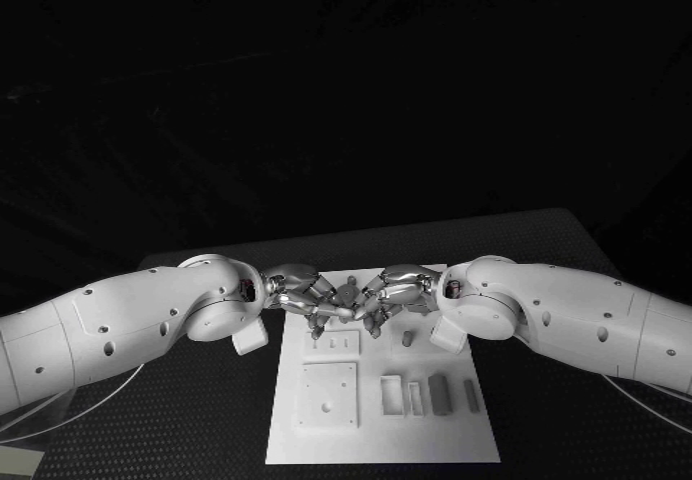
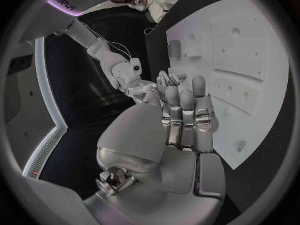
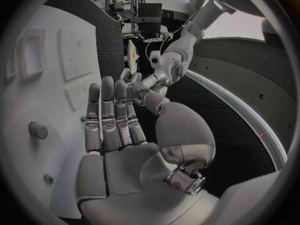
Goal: Assemble the parts on the task board
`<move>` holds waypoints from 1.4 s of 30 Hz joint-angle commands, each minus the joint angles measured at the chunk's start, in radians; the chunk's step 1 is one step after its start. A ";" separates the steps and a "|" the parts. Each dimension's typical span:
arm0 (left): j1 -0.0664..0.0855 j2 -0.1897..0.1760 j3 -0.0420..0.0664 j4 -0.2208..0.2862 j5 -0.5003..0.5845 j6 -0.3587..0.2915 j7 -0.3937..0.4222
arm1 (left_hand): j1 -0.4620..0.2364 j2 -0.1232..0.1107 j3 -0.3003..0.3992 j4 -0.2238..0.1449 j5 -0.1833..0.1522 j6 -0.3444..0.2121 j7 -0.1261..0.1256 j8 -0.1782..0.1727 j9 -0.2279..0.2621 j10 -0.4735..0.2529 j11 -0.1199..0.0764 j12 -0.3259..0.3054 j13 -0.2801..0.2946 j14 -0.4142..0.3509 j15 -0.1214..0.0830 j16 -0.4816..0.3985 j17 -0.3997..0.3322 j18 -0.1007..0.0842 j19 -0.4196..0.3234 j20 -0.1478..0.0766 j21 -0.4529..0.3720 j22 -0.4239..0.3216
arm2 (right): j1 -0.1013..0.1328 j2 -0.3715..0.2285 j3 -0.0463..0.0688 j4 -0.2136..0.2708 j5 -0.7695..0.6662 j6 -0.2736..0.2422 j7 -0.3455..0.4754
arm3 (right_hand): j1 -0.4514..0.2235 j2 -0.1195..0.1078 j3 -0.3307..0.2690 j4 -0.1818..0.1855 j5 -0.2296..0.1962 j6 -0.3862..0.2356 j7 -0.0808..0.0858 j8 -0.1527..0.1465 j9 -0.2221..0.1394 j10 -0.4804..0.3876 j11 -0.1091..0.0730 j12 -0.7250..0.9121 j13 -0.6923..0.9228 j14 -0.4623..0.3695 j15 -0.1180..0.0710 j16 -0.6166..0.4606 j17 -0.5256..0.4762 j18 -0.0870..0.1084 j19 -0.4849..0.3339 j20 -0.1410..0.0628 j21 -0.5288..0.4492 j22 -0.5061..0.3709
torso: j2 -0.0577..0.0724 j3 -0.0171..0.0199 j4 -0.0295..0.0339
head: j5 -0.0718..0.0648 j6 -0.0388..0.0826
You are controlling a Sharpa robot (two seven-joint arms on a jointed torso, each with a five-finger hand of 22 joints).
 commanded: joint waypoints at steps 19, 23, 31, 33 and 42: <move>0.003 0.009 0.000 0.002 0.106 0.002 0.039 | 0.130 -0.020 0.165 -0.016 0.006 0.053 -0.014 -0.010 0.012 0.022 -0.016 0.004 0.009 0.017 -0.005 0.012 0.001 -0.005 0.004 -0.005 0.018 0.025 | 0.000 0.008 0.002 0.004 0.013 -0.028 0.006 | -0.015 -0.031 -0.007 0.001 0.003 -0.016 0.011 -0.014 0.003 -0.017 0.011 -0.015 -0.002 -0.020 0.011 -0.019 0.010 0.013 -0.015 0.010 -0.015 0.000 | 0.000 -0.0001 0.0000 | 0.001 -0.006; 0.003 0.009 0.000 0.002 0.112 -0.004 0.038 | 0.135 -0.019 0.168 -0.017 0.009 0.058 -0.016 -0.008 0.015 0.024 -0.017 0.004 0.010 0.018 -0.005 0.013 0.001 -0.005 0.004 -0.005 0.020 0.025 | 0.000 0.007 0.002 0.003 0.026 -0.034 0.001 | -0.033 -0.062 -0.013 0.004 0.003 -0.065 0.036 -0.048 -0.008 -0.063 0.036 -0.045 -0.013 -0.070 0.036 -0.056 0.007 0.003 -0.064 0.023 -0.046 -0.005 | 0.000 -0.0001 0.0000 | 0.001 -0.006; 0.002 0.008 -0.001 -0.001 0.115 -0.017 0.032 | 0.139 -0.019 0.169 -0.017 0.012 0.063 -0.016 -0.006 0.019 0.025 -0.018 0.003 0.009 0.018 -0.005 0.012 0.001 -0.005 0.003 -0.005 0.022 0.025 | 0.000 0.001 0.002 -0.001 0.053 -0.036 0.005 | -0.041 -0.098 -0.026 0.008 0.003 -0.168 0.085 -0.110 -0.042 -0.169 0.092 -0.107 -0.056 -0.204 0.111 -0.151 -0.028 -0.028 -0.205 0.048 -0.122 -0.002 | 0.000 -0.0002 0.0003 | 0.002 -0.008; 0.002 0.007 -0.001 -0.001 0.114 -0.015 0.027 | 0.140 -0.019 0.170 -0.017 0.013 0.066 -0.016 -0.005 0.020 0.026 -0.018 0.003 0.009 0.019 -0.005 0.012 0.001 -0.005 0.002 -0.006 0.022 0.025 | 0.000 -0.002 0.001 0.000 0.080 -0.046 0.008 | -0.048 -0.106 -0.031 0.013 0.003 -0.176 0.089 -0.113 -0.046 -0.180 0.098 -0.112 -0.063 -0.217 0.118 -0.160 -0.034 -0.032 -0.220 0.051 -0.131 0.001 | 0.000 -0.0001 0.0004 | 0.003 -0.010; 0.002 0.002 -0.003 -0.007 0.097 -0.022 -0.009 | 0.145 -0.019 0.170 -0.018 0.014 0.072 -0.015 -0.003 0.024 0.028 -0.018 0.002 0.009 0.020 -0.005 0.012 0.001 -0.005 0.002 -0.006 0.025 0.025 | 0.000 -0.039 0.002 0.006 0.081 -0.146 0.037 | -0.118 -0.109 -0.128 0.040 0.002 -0.213 0.101 -0.116 -0.057 -0.225 0.120 -0.129 -0.111 -0.276 0.143 -0.185 -0.052 -0.044 -0.284 0.059 -0.167 0.028 | 0.000 0.0003 0.0002 | 0.005 -0.015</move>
